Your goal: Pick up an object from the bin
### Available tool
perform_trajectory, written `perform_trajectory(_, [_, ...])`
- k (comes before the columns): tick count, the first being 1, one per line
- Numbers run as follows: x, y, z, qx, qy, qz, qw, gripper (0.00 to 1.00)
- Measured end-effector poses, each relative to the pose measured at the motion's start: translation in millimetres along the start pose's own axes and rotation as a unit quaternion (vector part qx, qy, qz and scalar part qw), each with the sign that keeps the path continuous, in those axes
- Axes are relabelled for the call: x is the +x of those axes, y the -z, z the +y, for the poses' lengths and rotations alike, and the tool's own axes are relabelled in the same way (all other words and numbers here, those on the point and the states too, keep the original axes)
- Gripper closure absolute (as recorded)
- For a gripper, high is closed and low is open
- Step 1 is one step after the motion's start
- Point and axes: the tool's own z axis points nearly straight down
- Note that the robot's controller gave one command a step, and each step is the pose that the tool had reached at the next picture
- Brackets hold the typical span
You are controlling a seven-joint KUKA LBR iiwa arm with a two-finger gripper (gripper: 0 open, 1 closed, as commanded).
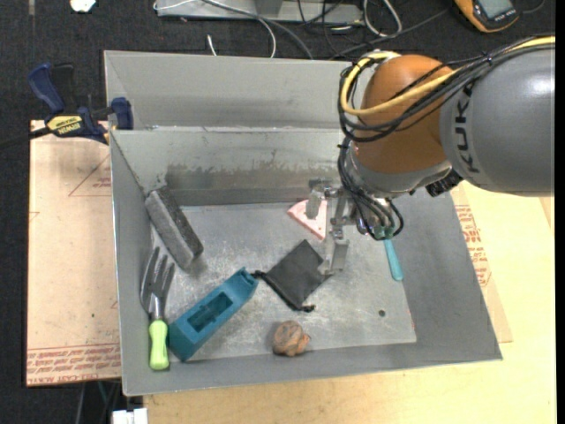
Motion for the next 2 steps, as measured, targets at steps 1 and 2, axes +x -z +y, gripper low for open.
perform_trajectory(1, [-1.7,3.6,-0.1,0.0,0.0,-0.0036,1.0,0.0])
perform_trajectory(2, [2.8,-66.1,-10.2,-0.001,-0.017,-0.0054,0.9998,0.0])
